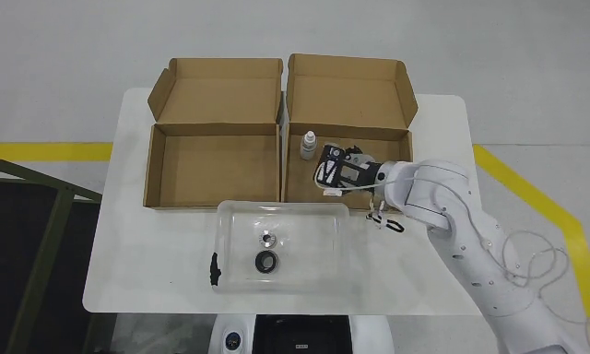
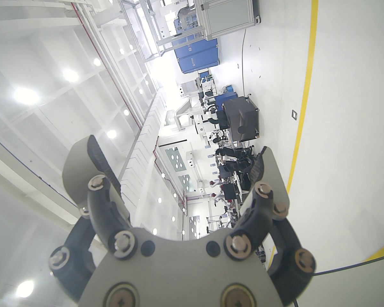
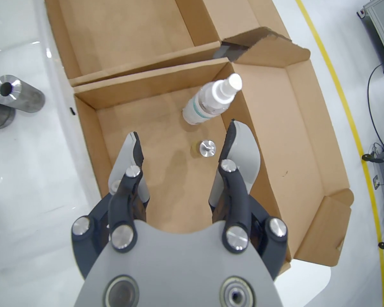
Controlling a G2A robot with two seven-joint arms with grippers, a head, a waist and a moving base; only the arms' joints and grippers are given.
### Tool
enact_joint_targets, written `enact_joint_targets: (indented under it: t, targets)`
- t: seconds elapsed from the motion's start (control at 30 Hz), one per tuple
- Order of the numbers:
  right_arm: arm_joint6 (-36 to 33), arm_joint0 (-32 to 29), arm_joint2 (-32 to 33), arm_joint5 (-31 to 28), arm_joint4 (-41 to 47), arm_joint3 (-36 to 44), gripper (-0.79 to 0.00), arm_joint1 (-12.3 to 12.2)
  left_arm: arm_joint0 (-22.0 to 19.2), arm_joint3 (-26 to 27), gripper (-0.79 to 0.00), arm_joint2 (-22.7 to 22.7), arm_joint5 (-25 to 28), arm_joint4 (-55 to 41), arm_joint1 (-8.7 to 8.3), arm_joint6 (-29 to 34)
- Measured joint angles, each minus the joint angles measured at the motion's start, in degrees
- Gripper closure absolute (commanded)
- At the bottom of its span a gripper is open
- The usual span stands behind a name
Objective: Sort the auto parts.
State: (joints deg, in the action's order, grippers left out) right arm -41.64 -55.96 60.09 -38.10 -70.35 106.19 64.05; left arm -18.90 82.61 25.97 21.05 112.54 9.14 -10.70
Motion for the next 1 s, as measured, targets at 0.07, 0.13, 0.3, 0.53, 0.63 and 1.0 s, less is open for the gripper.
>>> enact_joint_targets:
  t: [0.07, 0.13, 0.3, 0.53, 0.63, 1.0]
  targets:
    - [0.7, -1.3, -0.5, -0.2, 0.1, 2.5, -0.486, -0.1, 0.0, 0.0, -0.785, 0.0, 0.0, 0.0, 0.00, 0.0]
    - [1.5, -2.2, -1.1, -0.3, 0.1, 4.4, -0.483, -0.1, 0.0, 0.0, -0.785, 0.0, 0.0, 0.0, 0.00, 0.0]
    - [2.1, -4.7, -3.3, -0.6, -1.4, 9.7, -0.489, -0.1, 0.0, 0.0, -0.785, 0.0, 0.0, 0.0, 0.00, 0.0]
    - [2.5, -7.1, -6.4, -2.2, -3.5, 13.0, -0.456, -0.2, 0.0, 0.0, -0.785, 0.0, 0.0, 0.0, 0.00, 0.0]
    - [3.3, -7.0, -8.5, -2.8, -3.6, 11.9, -0.416, 0.1, 0.0, 0.0, -0.785, 0.0, 0.0, 0.0, 0.00, 0.0]
    - [5.8, -4.8, -14.3, -1.8, -4.7, 6.3, -0.388, 1.5, 0.0, 0.0, -0.785, 0.0, 0.0, 0.0, 0.00, 0.0]
